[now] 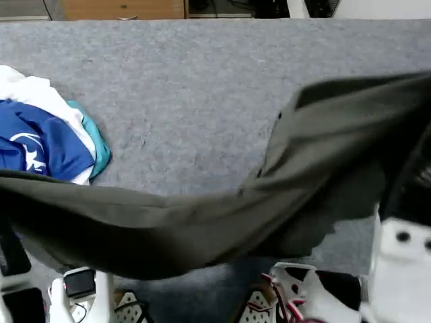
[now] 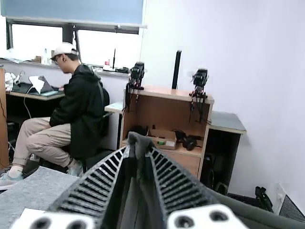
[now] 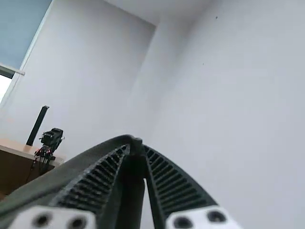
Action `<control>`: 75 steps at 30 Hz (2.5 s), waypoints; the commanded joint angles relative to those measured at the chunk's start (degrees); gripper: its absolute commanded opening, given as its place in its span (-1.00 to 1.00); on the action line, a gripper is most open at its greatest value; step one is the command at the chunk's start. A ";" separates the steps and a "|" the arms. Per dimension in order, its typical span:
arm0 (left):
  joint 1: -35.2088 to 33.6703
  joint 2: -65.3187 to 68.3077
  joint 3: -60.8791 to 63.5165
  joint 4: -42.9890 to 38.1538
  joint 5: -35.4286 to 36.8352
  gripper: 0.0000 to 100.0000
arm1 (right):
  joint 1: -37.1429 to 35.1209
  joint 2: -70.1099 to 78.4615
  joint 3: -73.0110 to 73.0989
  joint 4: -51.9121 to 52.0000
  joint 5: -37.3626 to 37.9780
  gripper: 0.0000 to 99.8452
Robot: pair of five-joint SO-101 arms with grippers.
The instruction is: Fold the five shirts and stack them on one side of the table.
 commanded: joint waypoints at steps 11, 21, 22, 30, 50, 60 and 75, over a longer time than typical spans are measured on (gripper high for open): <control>-0.88 0.13 0.70 -5.80 -0.44 -0.96 | 0.75 0.13 9.63 -23.21 6.86 -0.99; -0.97 -0.22 0.62 -2.64 -0.53 -0.96 | 0.75 0.13 9.45 -23.47 6.86 -0.99; -0.97 -0.31 0.26 -2.55 -0.53 -0.96 | 0.75 0.04 9.45 -23.47 6.86 -0.99; -0.97 -7.34 0.18 7.91 -7.30 -0.96 | 0.84 -4.44 9.89 -18.64 6.86 -0.99; 1.76 9.71 54.86 -44.84 -5.19 -0.96 | 0.31 15.43 47.34 -37.98 6.33 -1.00; 5.45 42.15 60.48 -89.85 -5.19 -0.96 | -3.56 41.98 57.27 -74.73 6.59 -1.00; 7.47 60.18 25.49 -58.11 -5.27 -0.96 | -3.74 54.64 31.25 -47.38 6.77 -1.00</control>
